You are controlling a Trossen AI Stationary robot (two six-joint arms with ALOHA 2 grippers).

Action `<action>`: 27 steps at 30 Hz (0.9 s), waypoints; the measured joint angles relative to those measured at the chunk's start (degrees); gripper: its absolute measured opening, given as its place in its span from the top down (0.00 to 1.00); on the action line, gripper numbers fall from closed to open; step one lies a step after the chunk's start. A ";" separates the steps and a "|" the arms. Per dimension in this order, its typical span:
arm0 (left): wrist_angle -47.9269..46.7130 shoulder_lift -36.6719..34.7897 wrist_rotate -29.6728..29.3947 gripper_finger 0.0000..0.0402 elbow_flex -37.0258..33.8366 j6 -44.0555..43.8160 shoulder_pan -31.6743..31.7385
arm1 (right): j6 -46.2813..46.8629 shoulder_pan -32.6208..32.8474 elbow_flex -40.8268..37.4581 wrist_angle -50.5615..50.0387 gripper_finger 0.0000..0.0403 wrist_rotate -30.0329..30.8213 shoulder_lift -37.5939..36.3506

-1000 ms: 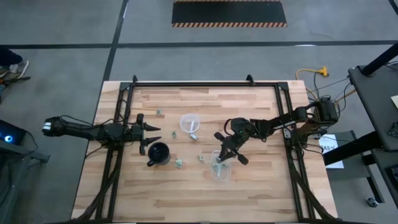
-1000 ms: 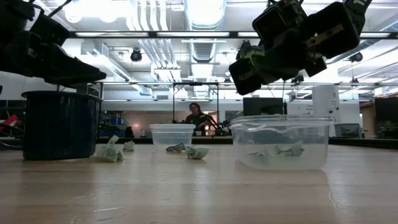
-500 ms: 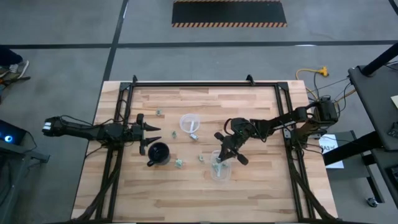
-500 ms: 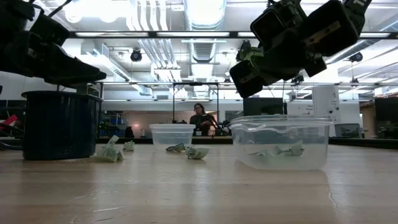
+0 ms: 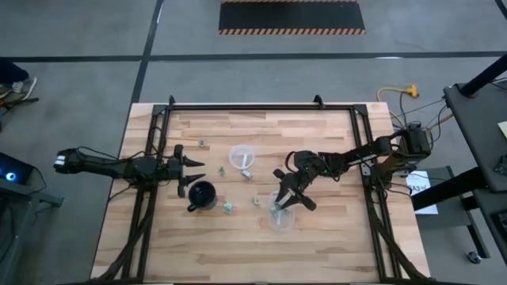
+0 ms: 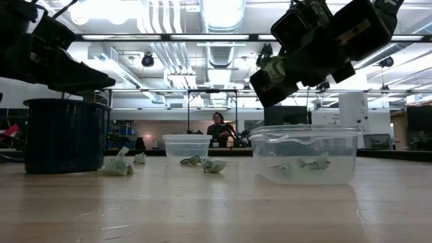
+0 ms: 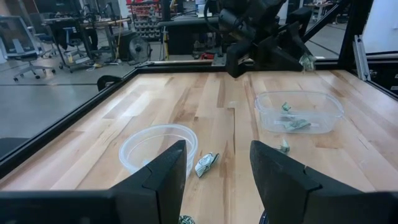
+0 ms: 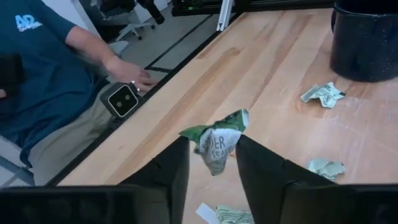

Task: Pick and place items into bin
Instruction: Put the stevia packet into the rectangular transparent bin

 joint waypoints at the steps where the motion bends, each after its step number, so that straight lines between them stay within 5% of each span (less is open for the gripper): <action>1: 0.01 0.00 0.00 0.60 -0.02 0.01 0.02 | 0.02 0.00 0.00 0.00 0.68 0.00 0.00; 14: 0.01 0.00 0.00 0.60 -0.02 0.01 0.01 | 0.83 0.00 0.00 0.02 0.55 0.00 0.00; 27: 0.01 0.00 0.00 0.60 -0.02 0.00 0.02 | 0.83 -0.02 0.02 0.72 0.52 -0.02 0.00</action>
